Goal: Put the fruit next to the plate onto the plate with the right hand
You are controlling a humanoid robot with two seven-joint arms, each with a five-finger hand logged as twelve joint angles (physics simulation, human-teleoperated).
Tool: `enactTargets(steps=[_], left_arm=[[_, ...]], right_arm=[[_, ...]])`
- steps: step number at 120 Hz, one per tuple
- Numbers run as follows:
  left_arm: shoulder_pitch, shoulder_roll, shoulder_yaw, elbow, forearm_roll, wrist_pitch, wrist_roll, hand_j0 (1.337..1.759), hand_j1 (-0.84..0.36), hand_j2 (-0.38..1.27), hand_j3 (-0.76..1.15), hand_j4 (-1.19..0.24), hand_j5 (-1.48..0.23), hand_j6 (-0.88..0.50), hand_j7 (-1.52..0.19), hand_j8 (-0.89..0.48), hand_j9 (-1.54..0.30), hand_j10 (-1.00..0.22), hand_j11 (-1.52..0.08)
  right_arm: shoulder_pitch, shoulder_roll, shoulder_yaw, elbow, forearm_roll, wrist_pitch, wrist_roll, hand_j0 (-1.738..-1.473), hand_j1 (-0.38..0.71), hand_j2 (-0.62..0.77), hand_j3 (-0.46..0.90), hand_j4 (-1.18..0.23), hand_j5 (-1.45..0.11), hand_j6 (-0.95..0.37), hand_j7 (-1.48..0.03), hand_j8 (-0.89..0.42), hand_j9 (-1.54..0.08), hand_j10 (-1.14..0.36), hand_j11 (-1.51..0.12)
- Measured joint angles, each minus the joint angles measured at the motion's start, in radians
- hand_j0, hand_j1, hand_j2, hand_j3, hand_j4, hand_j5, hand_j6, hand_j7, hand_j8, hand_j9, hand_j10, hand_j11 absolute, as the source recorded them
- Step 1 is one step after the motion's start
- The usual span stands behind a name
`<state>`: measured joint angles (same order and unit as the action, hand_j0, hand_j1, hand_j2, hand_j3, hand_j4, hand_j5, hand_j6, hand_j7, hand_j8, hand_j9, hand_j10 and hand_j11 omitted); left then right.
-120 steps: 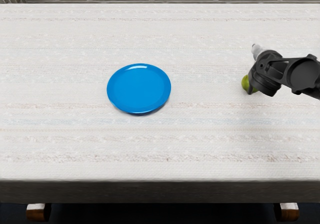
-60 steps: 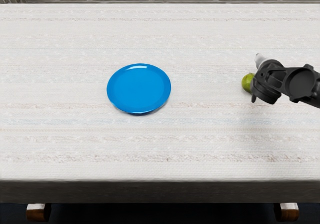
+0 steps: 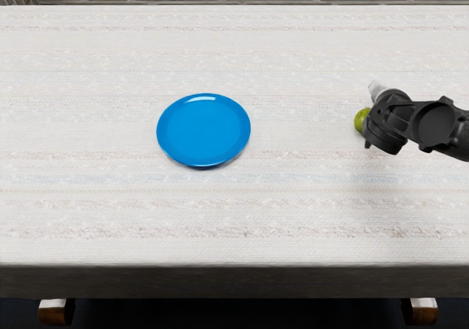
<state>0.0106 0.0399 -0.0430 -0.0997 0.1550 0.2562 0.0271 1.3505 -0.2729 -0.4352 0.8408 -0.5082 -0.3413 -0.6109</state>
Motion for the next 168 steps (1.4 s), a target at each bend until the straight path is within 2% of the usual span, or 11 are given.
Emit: enactTargets(steps=[72,86,90,99,109,120,128,137,149,157,168], left_arm=[[-0.001,0.000,0.000,0.000,0.000,0.000,0.000,1.658,0.35,0.00,0.00,0.00,0.00,0.00,0.00,0.00,0.00,0.00,0.00],[0.000,0.000,0.000,0.000,0.000,0.000,0.000,1.658,0.35,0.00,0.00,0.00,0.00,0.00,0.00,0.00,0.00,0.00,0.00],[0.000,0.000,0.000,0.000,0.000,0.000,0.000,1.658,0.35,0.00,0.00,0.00,0.00,0.00,0.00,0.00,0.00,0.00,0.00],[0.000,0.000,0.000,0.000,0.000,0.000,0.000,1.658,0.35,0.00,0.00,0.00,0.00,0.00,0.00,0.00,0.00,0.00,0.00],[0.000,0.000,0.000,0.000,0.000,0.000,0.000,1.658,0.35,0.00,0.00,0.00,0.00,0.00,0.00,0.00,0.00,0.00,0.00],[0.000,0.000,0.000,0.000,0.000,0.000,0.000,1.658,0.35,0.00,0.00,0.00,0.00,0.00,0.00,0.00,0.00,0.00,0.00],[0.000,0.000,0.000,0.000,0.000,0.000,0.000,1.658,0.35,0.00,0.00,0.00,0.00,0.00,0.00,0.00,0.00,0.00,0.00],[0.000,0.000,0.000,0.000,0.000,0.000,0.000,1.658,0.35,0.00,0.00,0.00,0.00,0.00,0.00,0.00,0.00,0.00,0.00],[0.000,0.000,0.000,0.000,0.000,0.000,0.000,1.658,0.35,0.00,0.00,0.00,0.00,0.00,0.00,0.00,0.00,0.00,0.00],[-0.001,0.000,0.000,0.000,0.000,0.000,-0.001,1.658,0.35,0.00,0.00,0.00,0.00,0.00,0.00,0.00,0.00,0.00,0.00],[0.000,0.000,0.000,0.000,0.000,0.000,0.000,1.658,0.35,0.00,0.00,0.00,0.00,0.00,0.00,0.00,0.00,0.00,0.00]], right_arm=[[-0.008,0.002,0.001,-0.002,0.002,0.003,0.000,-1.658,-0.06,-0.05,0.00,-0.24,-0.31,-0.25,-0.31,-0.24,-0.31,-0.24,-0.31],[-0.015,0.002,0.004,-0.002,0.007,0.009,0.000,-1.657,0.16,-0.07,0.00,-0.44,-0.58,-0.44,-0.57,-0.44,-0.58,-0.44,-0.58],[-0.017,0.001,0.015,-0.002,0.008,0.019,-0.001,-1.656,0.21,-0.03,0.00,-0.51,-0.66,-0.41,-0.66,-0.40,-0.66,-0.51,-0.66],[-0.029,-0.005,0.054,-0.003,0.006,0.035,-0.002,-1.652,0.25,0.07,0.00,-0.51,-0.79,-0.37,-0.80,-0.33,-0.81,-0.63,-0.80],[-0.036,-0.009,0.077,-0.008,0.007,0.046,-0.001,-1.649,0.29,0.17,0.00,-0.43,-0.92,-0.29,-0.92,-0.28,-0.93,-0.60,-0.93],[-0.037,-0.013,0.091,-0.016,0.010,0.054,-0.001,-1.643,0.28,0.13,0.00,-0.40,-1.03,-0.26,-0.99,-0.26,-1.03,-0.61,-1.04],[-0.034,-0.025,0.115,-0.020,0.012,0.069,-0.001,-1.639,0.31,0.20,0.00,-0.39,-1.07,-0.24,-1.03,-0.23,-1.08,-0.61,-1.09],[-0.029,-0.078,0.218,-0.031,0.014,0.171,0.000,-1.637,0.31,0.19,0.00,-0.37,-1.12,-0.21,-1.06,-0.21,-1.12,-0.60,-1.13],[-0.028,-0.164,0.421,-0.073,0.040,0.436,0.000,-1.635,0.33,0.20,0.00,-0.34,-1.16,-0.20,-1.09,-0.19,-1.16,-0.59,-1.18],[-0.023,-0.202,0.511,-0.087,0.126,0.643,0.000,-1.633,0.33,0.29,0.00,-0.33,-1.18,-0.18,-1.10,-0.20,-1.18,-0.61,-1.19],[-0.016,-0.202,0.590,-0.096,0.226,0.825,-0.001,-1.634,0.30,0.20,0.00,-0.33,-1.19,-0.20,-1.11,-0.19,-1.19,-0.65,-1.19]])
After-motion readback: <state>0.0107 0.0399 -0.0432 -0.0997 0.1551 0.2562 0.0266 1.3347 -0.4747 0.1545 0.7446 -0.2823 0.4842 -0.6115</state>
